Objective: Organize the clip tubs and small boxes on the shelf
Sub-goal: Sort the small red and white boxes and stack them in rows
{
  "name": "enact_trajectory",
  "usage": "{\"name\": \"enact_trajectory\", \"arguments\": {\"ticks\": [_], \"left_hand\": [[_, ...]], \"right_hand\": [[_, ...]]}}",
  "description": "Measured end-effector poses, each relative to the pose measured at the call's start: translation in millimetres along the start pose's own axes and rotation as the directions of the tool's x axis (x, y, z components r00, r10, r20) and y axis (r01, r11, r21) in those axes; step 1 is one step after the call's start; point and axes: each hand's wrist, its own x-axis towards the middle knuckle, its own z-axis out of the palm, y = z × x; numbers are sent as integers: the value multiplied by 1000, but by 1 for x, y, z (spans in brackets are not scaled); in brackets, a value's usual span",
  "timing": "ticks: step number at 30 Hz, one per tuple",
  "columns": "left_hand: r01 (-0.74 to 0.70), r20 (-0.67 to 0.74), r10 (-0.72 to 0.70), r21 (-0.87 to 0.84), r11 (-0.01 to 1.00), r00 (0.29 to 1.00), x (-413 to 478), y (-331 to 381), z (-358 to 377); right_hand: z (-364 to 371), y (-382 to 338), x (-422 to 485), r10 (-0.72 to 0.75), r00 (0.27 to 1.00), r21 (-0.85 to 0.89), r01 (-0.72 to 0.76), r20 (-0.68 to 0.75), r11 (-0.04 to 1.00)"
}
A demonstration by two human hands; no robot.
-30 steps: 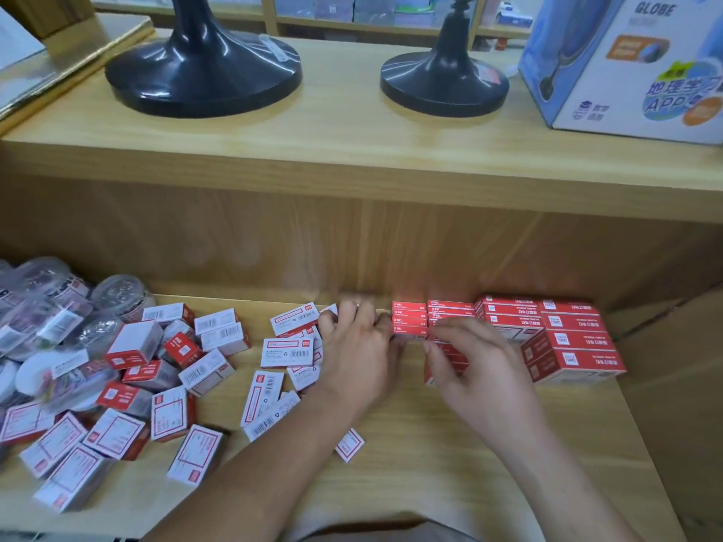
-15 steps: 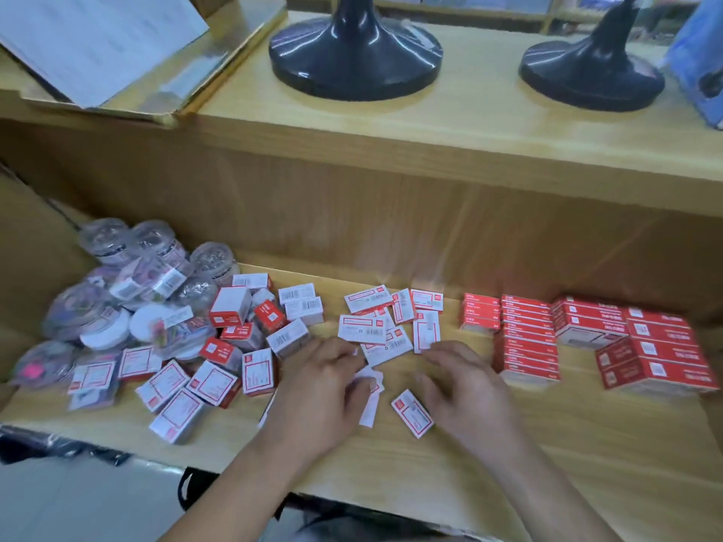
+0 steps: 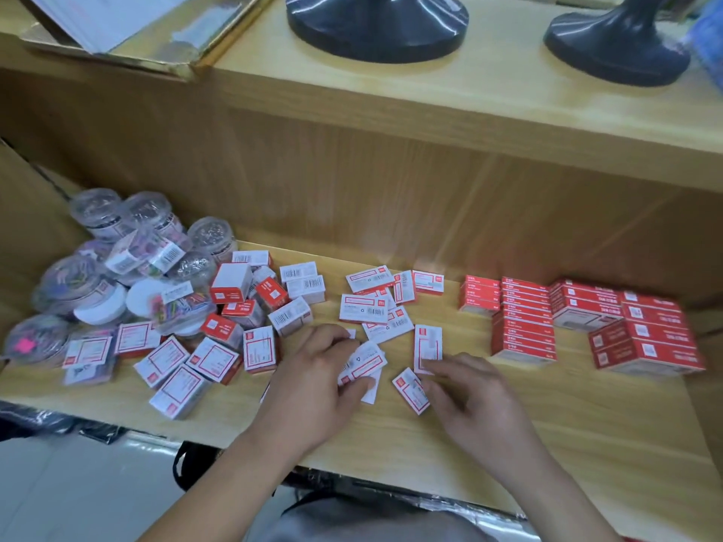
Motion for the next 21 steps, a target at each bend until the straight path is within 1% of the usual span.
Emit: {"name": "enact_trajectory", "arguments": {"ticks": [2, 4, 5, 6, 9, 10, 13, 15, 17, 18, 21], "left_hand": [[-34, -43, 34, 10, 999, 998, 0, 1, -4], [-63, -58, 64, 32, 998, 996, -1, 1, -6], [-65, -57, 67, 46, 997, 996, -1, 0, -6], [-62, -53, 65, 63, 996, 996, -1, -1, -5], [-51, -45, 55, 95, 994, 997, 3, -1, -2], [-46, -52, 51, 92, 995, 997, 4, 1, -2], [9, -78, -2, 87, 996, 997, 5, 6, -5], [47, -66, -40, 106, 993, 997, 1, 4, -7], [56, -50, -52, 94, 994, 997, -1, 0, -8], [59, -49, -55, 78, 995, 997, -2, -1, -8], [87, -74, -86, 11, 996, 994, -1, 2, -13]], "right_hand": [[4, 5, -5, 47, 998, 90, -45, -29, 995], [6, 7, -8, 167, 984, 222, -150, -60, 963], [7, 9, -9, 200, 977, 258, -175, -76, 950], [7, 9, -8, 201, 975, 259, -170, -97, 951], [7, 5, 0, 181, 977, 229, -153, -109, 961], [8, 3, 5, 185, 978, 179, -166, -96, 970], [10, 0, 16, 224, 974, -72, -224, -18, 972], [14, -3, 20, 270, 963, -153, -265, 12, 952], [17, -4, 22, 293, 956, -173, -290, -9, 941], [18, -4, 22, 300, 954, -155, -301, -29, 941], [18, -5, 21, 308, 949, -36, -311, -69, 950]]}}
